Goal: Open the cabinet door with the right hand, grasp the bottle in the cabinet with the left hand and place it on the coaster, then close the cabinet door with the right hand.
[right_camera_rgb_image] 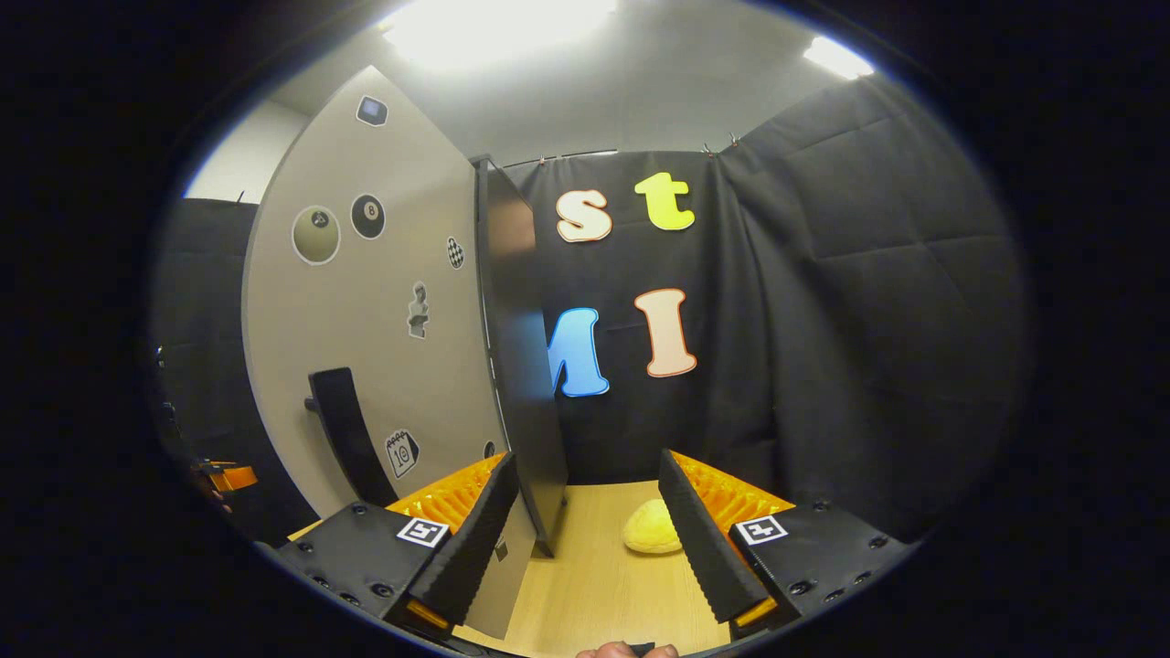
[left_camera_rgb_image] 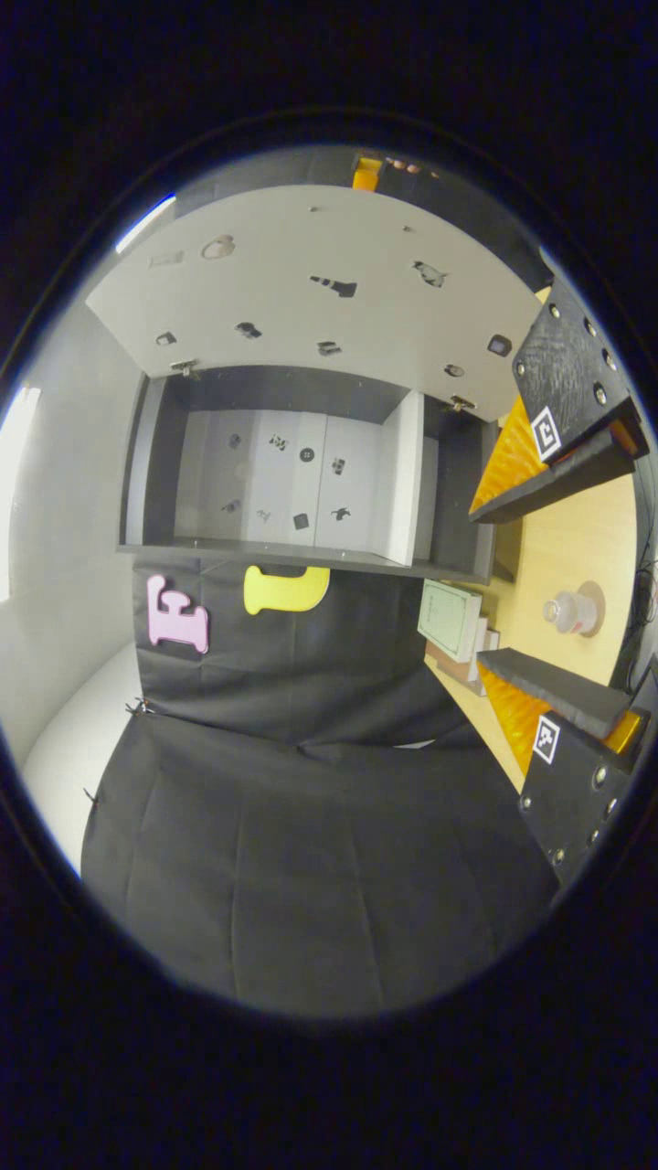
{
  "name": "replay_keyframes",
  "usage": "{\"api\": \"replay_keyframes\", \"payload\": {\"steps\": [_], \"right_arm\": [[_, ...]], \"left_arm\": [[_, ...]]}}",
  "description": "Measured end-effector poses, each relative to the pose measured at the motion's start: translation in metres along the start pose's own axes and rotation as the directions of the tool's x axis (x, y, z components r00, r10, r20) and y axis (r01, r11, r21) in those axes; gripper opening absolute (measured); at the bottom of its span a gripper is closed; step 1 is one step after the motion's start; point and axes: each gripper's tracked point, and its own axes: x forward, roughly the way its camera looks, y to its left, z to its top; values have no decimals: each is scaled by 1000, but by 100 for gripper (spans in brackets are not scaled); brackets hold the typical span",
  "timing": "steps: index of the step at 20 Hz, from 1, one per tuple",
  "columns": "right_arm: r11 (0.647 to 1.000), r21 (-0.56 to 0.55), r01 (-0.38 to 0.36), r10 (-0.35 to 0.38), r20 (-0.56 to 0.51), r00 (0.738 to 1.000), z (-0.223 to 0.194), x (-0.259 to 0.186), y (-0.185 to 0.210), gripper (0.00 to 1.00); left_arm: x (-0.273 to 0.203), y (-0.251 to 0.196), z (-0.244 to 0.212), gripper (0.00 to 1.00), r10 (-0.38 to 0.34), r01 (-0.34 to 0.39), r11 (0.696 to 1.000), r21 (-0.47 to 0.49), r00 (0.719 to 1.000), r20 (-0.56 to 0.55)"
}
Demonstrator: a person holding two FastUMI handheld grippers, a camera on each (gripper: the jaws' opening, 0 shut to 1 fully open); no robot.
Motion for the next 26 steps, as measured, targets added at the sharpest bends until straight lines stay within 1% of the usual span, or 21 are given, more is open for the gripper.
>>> {"api": "replay_keyframes", "payload": {"steps": [2, 4, 6, 7, 8, 9, 10, 13, 14, 15, 16, 17, 18, 19, 23, 24, 25, 26], "right_arm": [[1000, 19, 8, -8, 9, 1000, 3, -6, 10, 98], [999, 22, 28, -29, 21, 999, 4, -10, 22, 98], [999, 34, 30, -31, 28, 999, 4, -10, 39, 98], [999, 45, 27, -28, 26, 999, 2, -12, 49, 98], [998, 48, 33, -34, 24, 999, 0, -13, 54, 93], [998, 39, 51, -52, 27, 998, 1, -16, 55, 98], [997, 29, 68, -69, 37, 997, 3, -19, 55, 98], [995, 26, 97, -98, 16, 995, -7, -17, 66, 98], [994, 29, 107, -108, 19, 994, -7, -19, 64, 98], [992, 29, 121, -121, 16, 992, -5, -20, 67, 98], [991, 29, 128, -128, 13, 992, -6, -21, 70, 98], [990, 23, 137, -137, 11, 990, -6, -21, 73, 97], [989, 17, 148, -148, 15, 989, -4, -20, 76, 96], [988, 5, 157, -157, 23, 987, -4, -22, 79, 96], [980, 4, 200, -200, 49, 979, -7, -25, 93, 96], [980, 15, 201, -201, 56, 978, -8, -25, 98, 96], [980, 26, 196, -198, 60, 978, -10, -24, 105, 96], [981, 40, 189, -191, 64, 980, -12, -23, 113, 96]], "left_arm": [[10, 5, 13, 83, -28, 28, 1000, 0, 1000, -6], [25, 13, 32, 83, -52, 52, 998, 30, 999, 4], [36, 24, 40, 83, -74, 73, 996, 56, 997, 17], [40, 29, 40, 83, -85, 84, 995, 58, 996, 15], [44, 32, 38, 83, -99, 98, 994, 52, 995, 14], [48, 35, 35, 83, -113, 113, 993, 43, 994, 10], [51, 39, 31, 83, -126, 126, 991, 36, 992, 2], [60, 55, 19, 83, -147, 148, 989, 23, 989, -7], [63, 59, 15, 83, -153, 153, 988, 13, 988, -13], [66, 63, 12, 83, -157, 157, 988, 3, 987, -17], [70, 67, 11, 85, -163, 162, 987, -13, 987, -15], [72, 70, 11, 85, -171, 171, 985, -31, 985, -15], [74, 73, 10, 83, -175, 174, 984, -47, 984, -15], [78, 79, 9, 85, -176, 175, 983, -57, 984, -13], [87, 93, 8, 85, -197, 196, 979, -55, 980, -16], [89, 96, 7, 85, -206, 205, 978, -49, 978, -17], [92, 101, 5, 82, -210, 209, 977, -38, 978, -20], [93, 105, 3, 85, -213, 212, 977, -26, 977, -25]]}}
